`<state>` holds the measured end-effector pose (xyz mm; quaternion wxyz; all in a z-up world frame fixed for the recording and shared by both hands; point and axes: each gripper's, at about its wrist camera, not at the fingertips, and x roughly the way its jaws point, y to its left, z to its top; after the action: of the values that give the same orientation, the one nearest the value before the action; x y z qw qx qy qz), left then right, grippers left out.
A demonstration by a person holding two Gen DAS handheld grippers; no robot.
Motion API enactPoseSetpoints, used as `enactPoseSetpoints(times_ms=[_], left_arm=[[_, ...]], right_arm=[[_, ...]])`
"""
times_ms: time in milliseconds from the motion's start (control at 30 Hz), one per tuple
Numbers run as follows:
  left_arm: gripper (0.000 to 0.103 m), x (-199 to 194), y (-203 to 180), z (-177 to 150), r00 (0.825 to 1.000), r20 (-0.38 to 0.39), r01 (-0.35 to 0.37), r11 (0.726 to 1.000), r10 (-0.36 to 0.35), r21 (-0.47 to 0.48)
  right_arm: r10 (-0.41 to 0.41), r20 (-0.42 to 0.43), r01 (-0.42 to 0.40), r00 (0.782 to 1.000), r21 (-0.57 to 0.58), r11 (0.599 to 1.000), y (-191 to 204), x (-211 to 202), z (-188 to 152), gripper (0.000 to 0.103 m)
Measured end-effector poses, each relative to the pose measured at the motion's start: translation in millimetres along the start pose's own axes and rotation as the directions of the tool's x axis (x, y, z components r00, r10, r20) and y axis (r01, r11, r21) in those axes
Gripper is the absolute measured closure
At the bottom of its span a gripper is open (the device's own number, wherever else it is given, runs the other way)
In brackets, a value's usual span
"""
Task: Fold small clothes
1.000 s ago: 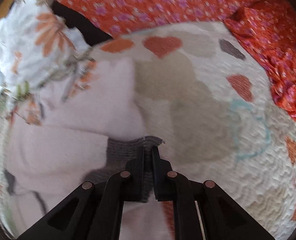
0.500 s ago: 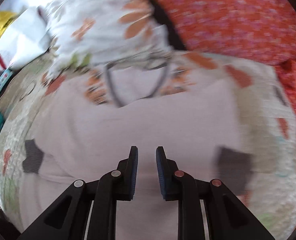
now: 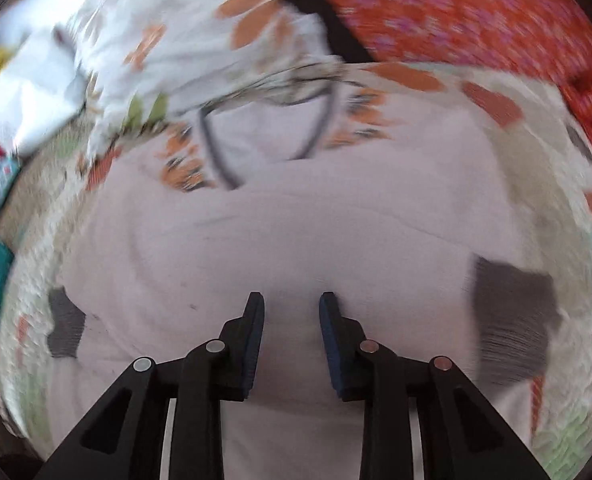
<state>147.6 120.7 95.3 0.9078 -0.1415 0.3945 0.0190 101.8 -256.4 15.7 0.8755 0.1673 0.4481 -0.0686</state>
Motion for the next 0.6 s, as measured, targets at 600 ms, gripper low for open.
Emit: enactPoseSetpoints(times_ms=[600], left_arm=[[0.0, 14, -10, -53, 0.98, -0.171, 0.121, 0.99, -0.106, 0.078]], right_arm=[[-0.081, 0.085, 0.055, 0.993, 0.278, 0.959, -141, -111, -127, 0.056]])
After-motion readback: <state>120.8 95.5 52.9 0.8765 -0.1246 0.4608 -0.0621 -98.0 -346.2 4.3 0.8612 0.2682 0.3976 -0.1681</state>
